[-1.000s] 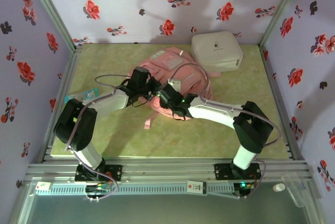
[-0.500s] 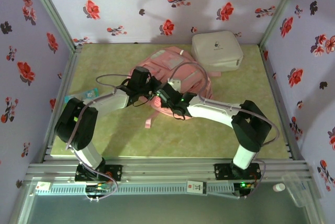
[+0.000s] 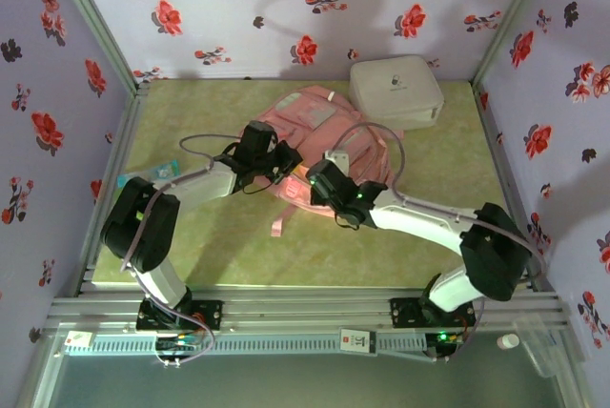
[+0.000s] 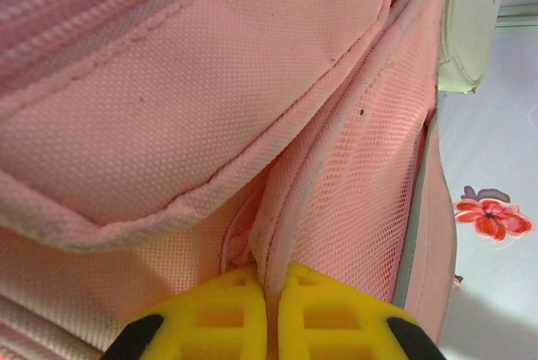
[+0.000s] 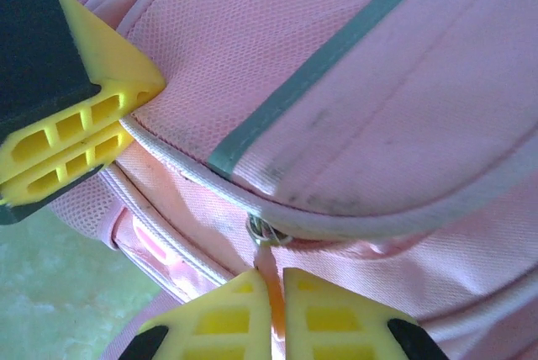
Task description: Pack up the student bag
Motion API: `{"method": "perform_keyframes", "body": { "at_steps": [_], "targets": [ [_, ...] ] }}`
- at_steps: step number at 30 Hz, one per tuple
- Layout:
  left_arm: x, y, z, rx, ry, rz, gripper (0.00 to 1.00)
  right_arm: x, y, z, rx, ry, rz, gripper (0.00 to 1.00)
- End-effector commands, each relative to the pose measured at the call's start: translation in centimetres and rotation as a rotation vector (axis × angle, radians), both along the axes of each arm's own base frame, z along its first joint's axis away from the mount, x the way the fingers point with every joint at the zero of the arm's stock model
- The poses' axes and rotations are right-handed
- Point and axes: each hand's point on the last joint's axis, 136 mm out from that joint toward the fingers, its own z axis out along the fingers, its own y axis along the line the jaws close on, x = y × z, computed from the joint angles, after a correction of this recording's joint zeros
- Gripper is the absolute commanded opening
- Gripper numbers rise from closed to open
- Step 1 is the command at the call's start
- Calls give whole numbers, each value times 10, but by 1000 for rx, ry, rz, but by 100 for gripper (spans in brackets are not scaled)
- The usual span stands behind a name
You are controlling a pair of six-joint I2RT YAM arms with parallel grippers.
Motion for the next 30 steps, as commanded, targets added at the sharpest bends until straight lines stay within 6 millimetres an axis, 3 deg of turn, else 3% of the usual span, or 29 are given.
{"method": "perform_keyframes", "body": {
  "at_steps": [1,10,17,21,28,30],
  "targets": [
    [18,19,-2,69,-31,41,0,1,-52,-11,-133,9,-104,9],
    [24,33,0,110,-46,63,0,0,-78,-23,-114,45,-120,12],
    [20,23,14,84,-66,25,0,-5,-29,2,-11,6,140,31],
    [17,18,18,73,-68,12,0,-10,-6,6,-84,-18,237,37],
    [15,14,23,67,-72,2,0,-9,20,7,-209,-54,311,36],
    [14,14,25,67,-73,1,0,-4,19,6,-234,-61,293,34]
  ]
}}
